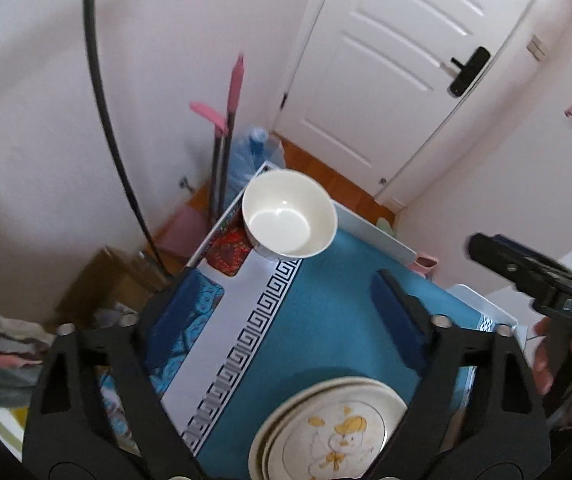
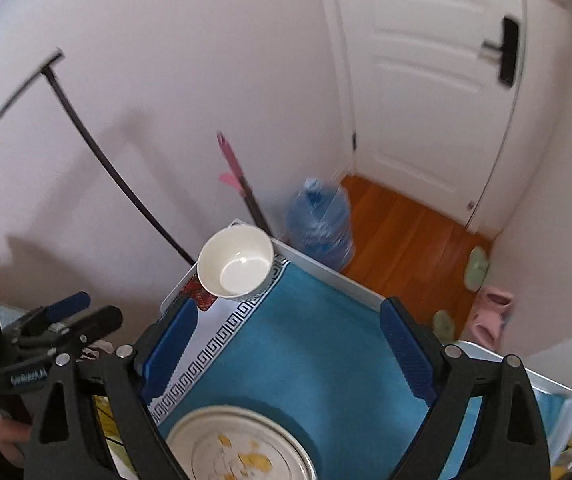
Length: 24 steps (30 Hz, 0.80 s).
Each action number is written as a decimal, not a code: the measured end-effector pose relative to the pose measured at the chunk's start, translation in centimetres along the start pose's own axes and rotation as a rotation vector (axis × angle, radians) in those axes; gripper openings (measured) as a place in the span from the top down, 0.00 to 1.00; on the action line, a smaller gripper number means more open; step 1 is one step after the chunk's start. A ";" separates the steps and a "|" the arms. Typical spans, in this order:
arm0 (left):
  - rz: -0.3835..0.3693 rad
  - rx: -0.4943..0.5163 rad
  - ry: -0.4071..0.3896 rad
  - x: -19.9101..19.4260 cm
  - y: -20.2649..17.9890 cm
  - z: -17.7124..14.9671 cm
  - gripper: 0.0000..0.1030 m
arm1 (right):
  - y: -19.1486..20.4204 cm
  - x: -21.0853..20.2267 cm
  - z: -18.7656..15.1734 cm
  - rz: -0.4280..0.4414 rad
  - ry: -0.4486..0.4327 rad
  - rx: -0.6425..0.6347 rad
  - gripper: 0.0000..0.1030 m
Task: Organize plates and bowls
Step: 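Open both tools and move them toward the small white ribbed bowl, then grasp the rim of the small white ribbed bowl with both tools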
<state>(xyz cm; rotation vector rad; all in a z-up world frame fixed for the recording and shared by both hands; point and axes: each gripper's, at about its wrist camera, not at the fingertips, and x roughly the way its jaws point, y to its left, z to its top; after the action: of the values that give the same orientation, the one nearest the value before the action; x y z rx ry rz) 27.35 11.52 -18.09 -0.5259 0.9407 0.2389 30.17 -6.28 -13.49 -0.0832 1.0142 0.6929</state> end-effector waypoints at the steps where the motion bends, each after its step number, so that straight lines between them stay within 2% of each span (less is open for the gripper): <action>1: -0.011 -0.016 0.020 1.3 0.7 0.4 0.32 | 0.0 2.2 0.6 0.017 0.034 0.012 0.12; 3: -0.031 -0.046 0.063 4.2 1.9 1.1 0.42 | 0.0 5.4 1.0 0.035 0.079 0.030 0.13; 4: -0.044 -0.058 0.089 5.7 2.4 1.3 0.48 | 0.0 6.9 1.1 0.039 0.097 0.035 0.18; 5: -0.056 -0.067 0.114 7.3 2.7 1.5 0.50 | 0.0 8.5 1.2 0.043 0.116 0.038 0.26; 7: -0.067 -0.076 0.146 9.2 3.2 1.6 0.57 | 0.0 11.6 1.1 0.078 0.165 0.063 0.35; 12: -0.088 -0.103 0.194 12.8 4.1 2.2 0.65 | 0.4 16.4 1.2 0.093 0.239 0.083 0.44; 15: -0.095 -0.100 0.213 14.6 4.3 2.8 0.66 | 0.5 18.3 1.5 0.094 0.260 0.080 0.50; 17: -0.095 -0.101 0.218 15.4 4.3 3.1 0.66 | 0.6 19.2 1.6 0.099 0.275 0.077 0.61; 18: -0.096 -0.101 0.221 15.8 4.5 3.2 0.71 | 0.5 19.7 1.7 0.103 0.284 0.075 0.68; 21: -0.074 -0.107 0.232 16.9 5.1 3.7 0.79 | 0.3 20.6 1.6 0.107 0.302 0.075 0.70; 23: -0.083 -0.111 0.232 17.2 5.4 3.8 0.79 | 0.2 21.3 1.8 0.107 0.305 0.074 0.80; 24: -0.084 -0.111 0.231 17.3 5.4 3.8 0.80 | 0.2 21.6 1.8 0.114 0.302 0.080 0.81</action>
<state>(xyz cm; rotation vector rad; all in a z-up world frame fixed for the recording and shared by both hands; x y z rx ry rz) 37.72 17.62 -32.12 -0.7042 1.1309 0.1568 38.70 5.17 -29.74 -0.0619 1.3438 0.7564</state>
